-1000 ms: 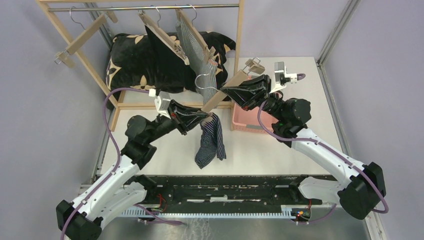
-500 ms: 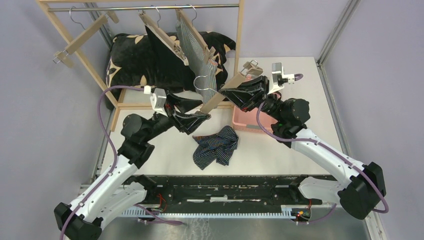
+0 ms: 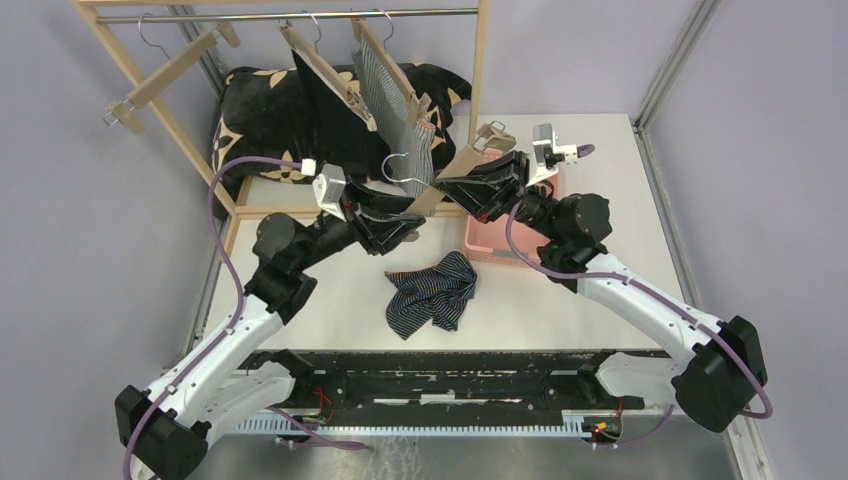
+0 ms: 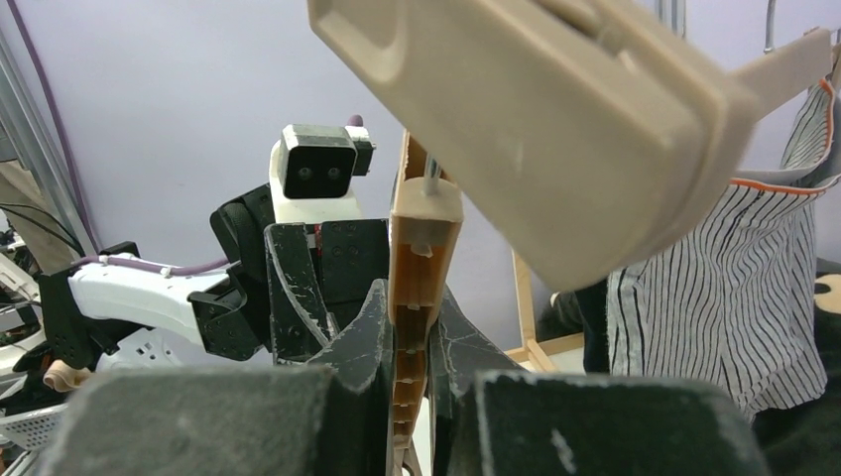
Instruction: Remove the underwear clipped to the hanger
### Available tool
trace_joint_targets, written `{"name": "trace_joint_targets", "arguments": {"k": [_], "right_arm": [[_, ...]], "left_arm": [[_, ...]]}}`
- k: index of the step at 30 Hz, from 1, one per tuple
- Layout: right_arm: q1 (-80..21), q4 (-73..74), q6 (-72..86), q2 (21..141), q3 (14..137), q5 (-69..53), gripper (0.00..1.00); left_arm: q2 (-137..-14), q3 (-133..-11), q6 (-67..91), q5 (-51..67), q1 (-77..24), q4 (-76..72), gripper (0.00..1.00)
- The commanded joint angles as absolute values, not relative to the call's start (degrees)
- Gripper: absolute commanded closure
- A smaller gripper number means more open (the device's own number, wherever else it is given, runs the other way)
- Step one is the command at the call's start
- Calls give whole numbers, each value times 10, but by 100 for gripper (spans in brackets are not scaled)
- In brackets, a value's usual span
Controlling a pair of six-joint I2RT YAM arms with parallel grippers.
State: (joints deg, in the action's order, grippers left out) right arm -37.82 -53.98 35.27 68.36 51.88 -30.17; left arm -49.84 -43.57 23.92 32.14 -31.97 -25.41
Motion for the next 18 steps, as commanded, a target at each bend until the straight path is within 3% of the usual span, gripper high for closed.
{"name": "trace_joint_targets", "arguments": {"k": [1, 4, 5, 9, 13, 14, 18], "right_arm": [[-384, -578, 361, 689, 552, -312, 99], [-385, -577, 361, 691, 555, -312, 99], [-385, -577, 360, 691, 555, -311, 99], [-386, -563, 353, 686, 552, -302, 99], [-386, -543, 335, 675, 547, -296, 99], [-385, -537, 330, 672, 546, -294, 93], [-386, -473, 298, 651, 540, -287, 27]], "left_arm": [[-512, -451, 253, 352, -321, -302, 51], [-518, -450, 258, 358, -321, -308, 91], [-517, -447, 261, 358, -321, -312, 96], [-498, -439, 273, 356, -321, -320, 97], [-468, -467, 251, 325, -321, -230, 97], [-457, -487, 235, 303, -321, -190, 97], [-427, -563, 193, 219, -321, -4, 97]]}}
